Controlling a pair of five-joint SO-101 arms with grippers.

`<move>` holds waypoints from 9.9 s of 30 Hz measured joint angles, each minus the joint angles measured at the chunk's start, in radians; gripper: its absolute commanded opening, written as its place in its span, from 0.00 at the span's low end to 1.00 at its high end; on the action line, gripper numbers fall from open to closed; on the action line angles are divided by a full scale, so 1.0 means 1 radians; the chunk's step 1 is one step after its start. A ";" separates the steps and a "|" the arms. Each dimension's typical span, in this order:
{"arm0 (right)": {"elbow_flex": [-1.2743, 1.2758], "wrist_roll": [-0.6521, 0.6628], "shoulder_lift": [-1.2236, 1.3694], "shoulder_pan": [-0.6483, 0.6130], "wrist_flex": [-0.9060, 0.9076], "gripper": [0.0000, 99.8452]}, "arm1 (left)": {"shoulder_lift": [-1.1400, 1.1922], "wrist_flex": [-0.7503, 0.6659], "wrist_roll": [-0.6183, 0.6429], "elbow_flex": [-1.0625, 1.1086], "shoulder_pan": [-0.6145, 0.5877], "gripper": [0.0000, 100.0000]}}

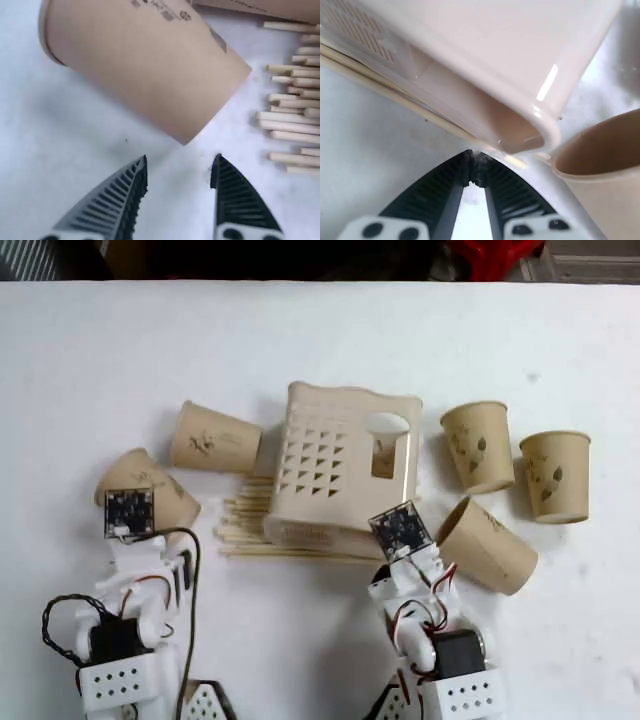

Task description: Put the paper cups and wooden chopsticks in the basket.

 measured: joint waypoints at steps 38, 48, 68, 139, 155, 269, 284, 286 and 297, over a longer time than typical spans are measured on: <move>0.000 0.000 0.000 0.000 0.000 0.02 | 0.000 0.000 0.000 0.000 0.000 0.21; 0.000 0.000 0.000 0.000 0.000 0.02 | 0.000 0.000 0.000 0.000 0.000 0.21; 0.000 0.000 0.000 0.000 0.000 0.02 | 0.000 0.000 0.000 0.000 0.000 0.21; -1.040 0.224 0.994 0.147 -0.166 0.13 | 0.000 0.000 -0.127 0.000 -0.003 0.21; -1.893 0.232 2.051 0.117 0.038 0.19 | -0.002 0.060 -0.588 0.003 -0.003 0.21; -3.244 -0.051 2.691 0.121 0.512 0.05 | -0.002 0.060 -0.597 0.003 -0.003 0.21; -3.280 -0.060 2.760 0.144 0.414 0.02 | -0.002 0.060 -0.597 0.003 -0.003 0.21; -3.285 -0.091 2.763 0.157 0.353 0.02 | -0.002 0.060 -0.597 0.003 -0.003 0.21; -3.291 -0.158 2.734 0.120 0.247 0.02 | -0.002 0.060 -0.597 0.003 -0.003 0.21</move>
